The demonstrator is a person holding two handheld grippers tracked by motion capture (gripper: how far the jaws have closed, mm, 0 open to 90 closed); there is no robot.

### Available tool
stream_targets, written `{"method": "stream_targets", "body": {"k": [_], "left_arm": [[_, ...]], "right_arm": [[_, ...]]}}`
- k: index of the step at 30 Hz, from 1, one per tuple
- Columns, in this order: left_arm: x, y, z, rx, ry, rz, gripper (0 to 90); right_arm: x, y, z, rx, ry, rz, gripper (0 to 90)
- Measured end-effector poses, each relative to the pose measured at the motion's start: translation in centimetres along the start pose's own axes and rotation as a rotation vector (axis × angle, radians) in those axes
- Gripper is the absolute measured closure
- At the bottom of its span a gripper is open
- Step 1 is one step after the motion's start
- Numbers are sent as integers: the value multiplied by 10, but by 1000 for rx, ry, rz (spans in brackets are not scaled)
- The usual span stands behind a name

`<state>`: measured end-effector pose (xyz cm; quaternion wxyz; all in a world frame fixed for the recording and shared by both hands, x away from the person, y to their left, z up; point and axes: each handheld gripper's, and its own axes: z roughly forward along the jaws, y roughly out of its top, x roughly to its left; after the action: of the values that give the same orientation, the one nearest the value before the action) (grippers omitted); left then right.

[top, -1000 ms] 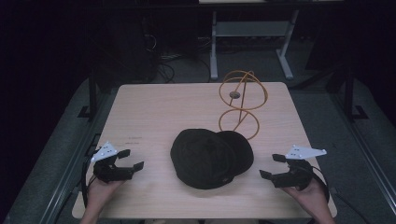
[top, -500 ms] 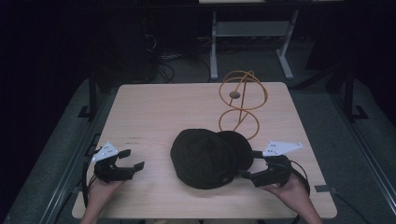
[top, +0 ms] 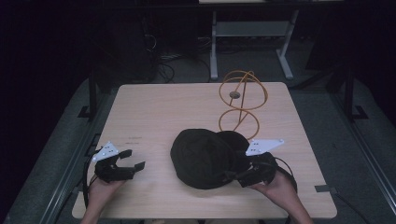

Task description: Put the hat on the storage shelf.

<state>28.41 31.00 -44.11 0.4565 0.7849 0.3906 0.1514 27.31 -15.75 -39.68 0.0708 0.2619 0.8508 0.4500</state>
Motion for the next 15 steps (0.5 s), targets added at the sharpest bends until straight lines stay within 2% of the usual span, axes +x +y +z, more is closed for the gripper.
{"method": "stream_targets", "body": {"k": [2,15], "left_arm": [[0,0,0,0,1,2,193],[0,0,1,1,0,5,187]], "right_arm": [[2,3,4,3,14,-9,194],[20,19,24,40,64,-59,229]]}}
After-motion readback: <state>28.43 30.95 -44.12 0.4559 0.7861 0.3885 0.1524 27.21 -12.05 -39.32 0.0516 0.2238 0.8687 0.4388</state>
